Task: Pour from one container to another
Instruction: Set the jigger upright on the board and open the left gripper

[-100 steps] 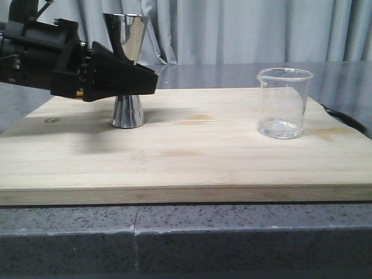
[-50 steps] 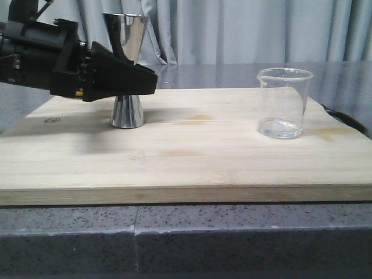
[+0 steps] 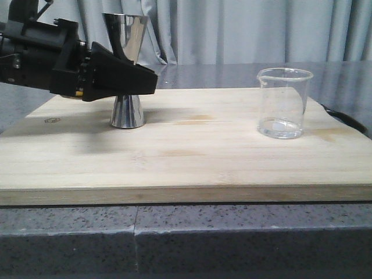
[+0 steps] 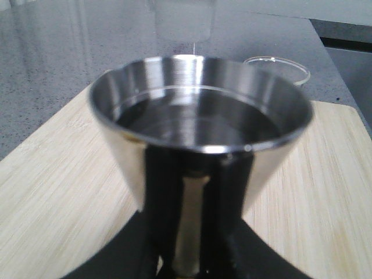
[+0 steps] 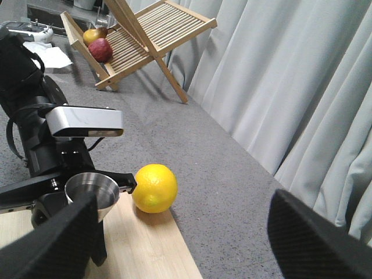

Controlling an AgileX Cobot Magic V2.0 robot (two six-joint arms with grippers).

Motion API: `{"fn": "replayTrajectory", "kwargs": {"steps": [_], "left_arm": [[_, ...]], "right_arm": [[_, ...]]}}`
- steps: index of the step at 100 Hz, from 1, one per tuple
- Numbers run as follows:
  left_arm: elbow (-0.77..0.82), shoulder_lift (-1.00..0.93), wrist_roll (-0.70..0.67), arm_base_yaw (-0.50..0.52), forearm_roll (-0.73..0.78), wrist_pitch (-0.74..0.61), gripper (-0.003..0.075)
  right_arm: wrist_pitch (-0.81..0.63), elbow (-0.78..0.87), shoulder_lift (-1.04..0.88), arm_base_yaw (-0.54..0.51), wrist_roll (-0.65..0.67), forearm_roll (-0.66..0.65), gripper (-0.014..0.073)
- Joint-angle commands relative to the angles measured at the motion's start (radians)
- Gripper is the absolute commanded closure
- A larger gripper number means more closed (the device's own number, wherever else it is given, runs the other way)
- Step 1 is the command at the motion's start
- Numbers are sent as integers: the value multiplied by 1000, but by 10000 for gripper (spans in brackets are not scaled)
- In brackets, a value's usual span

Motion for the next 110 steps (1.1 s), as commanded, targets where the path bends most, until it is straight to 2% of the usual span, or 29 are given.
{"fn": "replayTrajectory", "kwargs": {"steps": [1,21,48,75,97,110], "left_arm": [[-14,-48,-12,0,-38,115,737],[-14,-48,-14,0,-34,119,718],[-14,-48,-43,0,-28,114,521],[-14,-48,-45,0,-28,123,450],[-14,-48,-71,0,-28,123,235],[-14,-48,-82,0,-26,123,201]], "right_arm": [[-18,-33,-35,-7,-7,58,52],[-18,-33,-35,-7,-7,58,52],[-18,-33,-35,-7,-7,58,52],[-18,-33,-35,-7,-7,58,52],[-18,-33,-35,-7,-7,58,52],[-18,-33,-35,-7,-7,58,52]]}}
